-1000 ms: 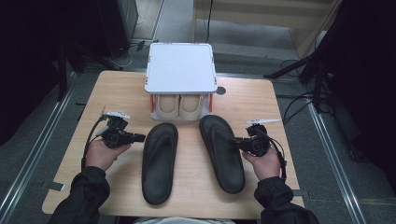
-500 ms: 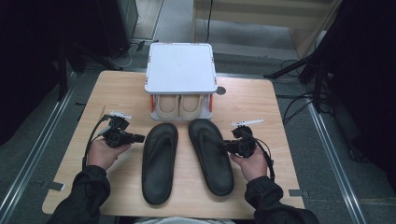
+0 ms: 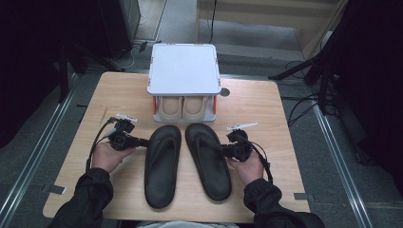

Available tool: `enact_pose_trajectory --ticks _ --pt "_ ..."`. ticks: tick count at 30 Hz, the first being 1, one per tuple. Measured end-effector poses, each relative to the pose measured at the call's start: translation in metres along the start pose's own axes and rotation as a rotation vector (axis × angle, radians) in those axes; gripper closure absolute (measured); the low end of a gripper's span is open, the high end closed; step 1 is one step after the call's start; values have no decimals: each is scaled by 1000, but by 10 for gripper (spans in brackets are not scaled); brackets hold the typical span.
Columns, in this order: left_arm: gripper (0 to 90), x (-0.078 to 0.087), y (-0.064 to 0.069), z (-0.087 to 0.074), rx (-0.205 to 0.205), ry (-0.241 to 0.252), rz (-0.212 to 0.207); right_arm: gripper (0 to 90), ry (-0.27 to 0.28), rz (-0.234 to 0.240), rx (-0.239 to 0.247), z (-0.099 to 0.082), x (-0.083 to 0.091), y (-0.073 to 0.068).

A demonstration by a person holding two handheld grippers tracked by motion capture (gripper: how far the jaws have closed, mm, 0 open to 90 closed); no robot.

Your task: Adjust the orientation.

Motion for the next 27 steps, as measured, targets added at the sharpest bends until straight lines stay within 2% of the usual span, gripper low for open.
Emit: enact_pose_trajectory --ticks 6,10,17,19,27 --pt "884 -2 4 0 5 0 -20 728 15 3 -1 3 -3 -1" --pt "885 -3 8 0 -14 -13 -21 727 19 4 3 4 -5 -4" --pt "887 -6 16 -3 -20 -25 -33 724 17 9 19 3 -6 -4" --pt "887 -7 19 -5 -39 -37 -39 723 15 10 21 3 -6 -4" --pt "887 -9 28 -9 -47 -45 -55 721 23 22 15 2 -5 -4"
Point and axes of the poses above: each handheld gripper's, and its own axes: x roughly backward along the jaws, z roughly out of its top, y roughly to its right, the point moved 10 cm from there along -x, roughly forward along the jaws, and after that the axes turned 3 degrees about x, right-handed, at the moved point
